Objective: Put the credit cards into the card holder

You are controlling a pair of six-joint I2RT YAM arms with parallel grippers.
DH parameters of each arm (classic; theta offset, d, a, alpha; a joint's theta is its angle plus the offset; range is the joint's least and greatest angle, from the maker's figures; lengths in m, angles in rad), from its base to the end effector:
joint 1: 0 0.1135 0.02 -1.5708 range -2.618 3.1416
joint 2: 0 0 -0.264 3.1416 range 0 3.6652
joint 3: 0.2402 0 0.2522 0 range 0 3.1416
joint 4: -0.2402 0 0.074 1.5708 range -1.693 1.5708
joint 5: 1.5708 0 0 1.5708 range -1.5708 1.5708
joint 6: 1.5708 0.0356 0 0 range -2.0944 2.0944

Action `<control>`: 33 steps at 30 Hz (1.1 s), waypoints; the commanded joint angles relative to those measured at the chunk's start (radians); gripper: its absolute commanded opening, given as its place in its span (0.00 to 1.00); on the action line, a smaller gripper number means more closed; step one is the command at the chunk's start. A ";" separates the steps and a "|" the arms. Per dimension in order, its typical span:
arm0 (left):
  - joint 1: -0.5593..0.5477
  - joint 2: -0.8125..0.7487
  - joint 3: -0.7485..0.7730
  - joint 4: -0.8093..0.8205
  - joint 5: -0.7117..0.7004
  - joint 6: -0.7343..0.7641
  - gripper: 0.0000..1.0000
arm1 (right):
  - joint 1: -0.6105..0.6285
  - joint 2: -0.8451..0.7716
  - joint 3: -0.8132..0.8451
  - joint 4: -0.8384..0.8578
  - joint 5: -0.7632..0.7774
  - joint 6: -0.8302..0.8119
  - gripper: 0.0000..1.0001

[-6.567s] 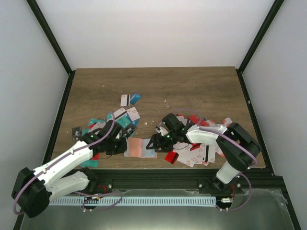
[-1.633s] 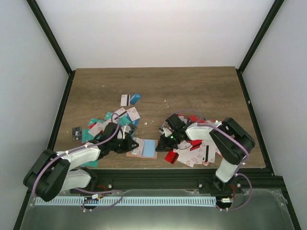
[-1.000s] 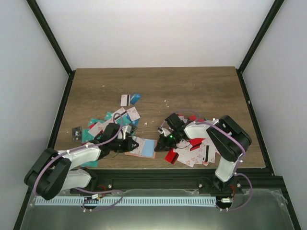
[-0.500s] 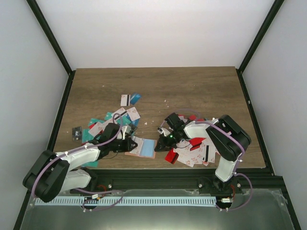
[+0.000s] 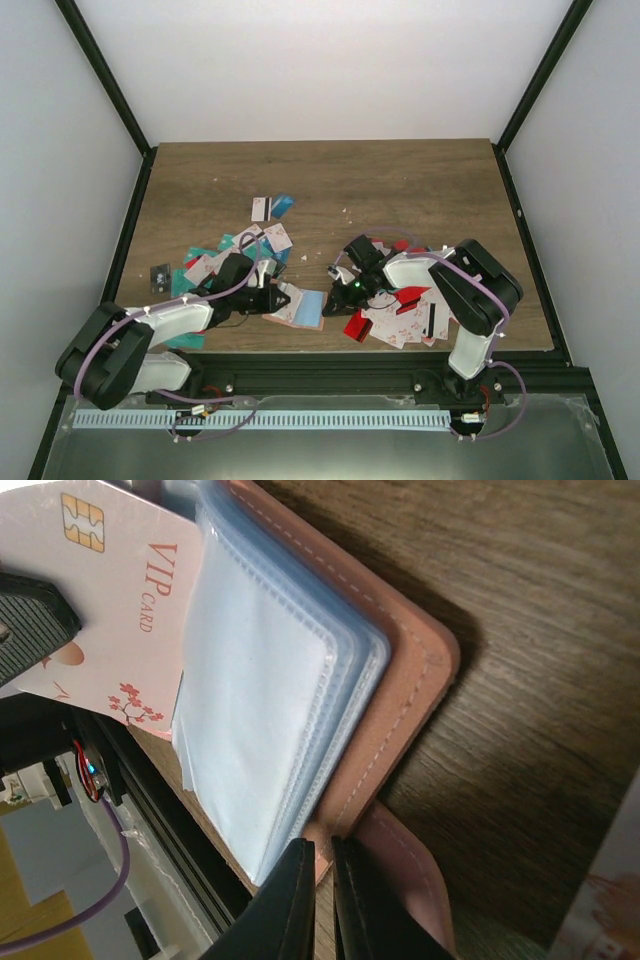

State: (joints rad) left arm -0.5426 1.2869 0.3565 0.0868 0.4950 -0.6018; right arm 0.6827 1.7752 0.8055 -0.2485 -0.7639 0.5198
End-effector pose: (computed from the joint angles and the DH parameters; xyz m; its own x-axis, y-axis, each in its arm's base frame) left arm 0.1716 -0.1232 0.1277 -0.9377 -0.0163 -0.3471 0.2353 0.7051 -0.6689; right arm 0.2142 0.2059 0.1103 -0.9503 -0.3104 0.0227 -0.1946 0.6496 0.7350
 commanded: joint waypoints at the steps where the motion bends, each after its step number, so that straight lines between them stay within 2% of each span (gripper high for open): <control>1: -0.008 0.031 0.013 0.004 0.010 -0.010 0.04 | 0.011 0.061 -0.017 -0.039 0.094 -0.024 0.09; 8: -0.008 0.026 0.013 0.035 0.045 -0.082 0.04 | 0.011 0.066 -0.021 -0.036 0.089 -0.033 0.09; 14: -0.007 -0.034 0.019 -0.120 -0.044 -0.092 0.04 | 0.010 0.061 -0.027 -0.035 0.088 -0.037 0.09; 20: -0.008 -0.064 0.012 -0.157 -0.003 -0.084 0.04 | 0.011 0.070 -0.030 -0.031 0.083 -0.043 0.09; 33: -0.008 0.055 0.061 -0.098 0.067 -0.049 0.04 | 0.011 0.085 -0.022 -0.033 0.081 -0.053 0.09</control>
State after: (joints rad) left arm -0.5442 1.3064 0.3946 -0.0090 0.5362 -0.6758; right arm 0.6743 1.7897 0.8051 -0.2424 -0.7925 0.4858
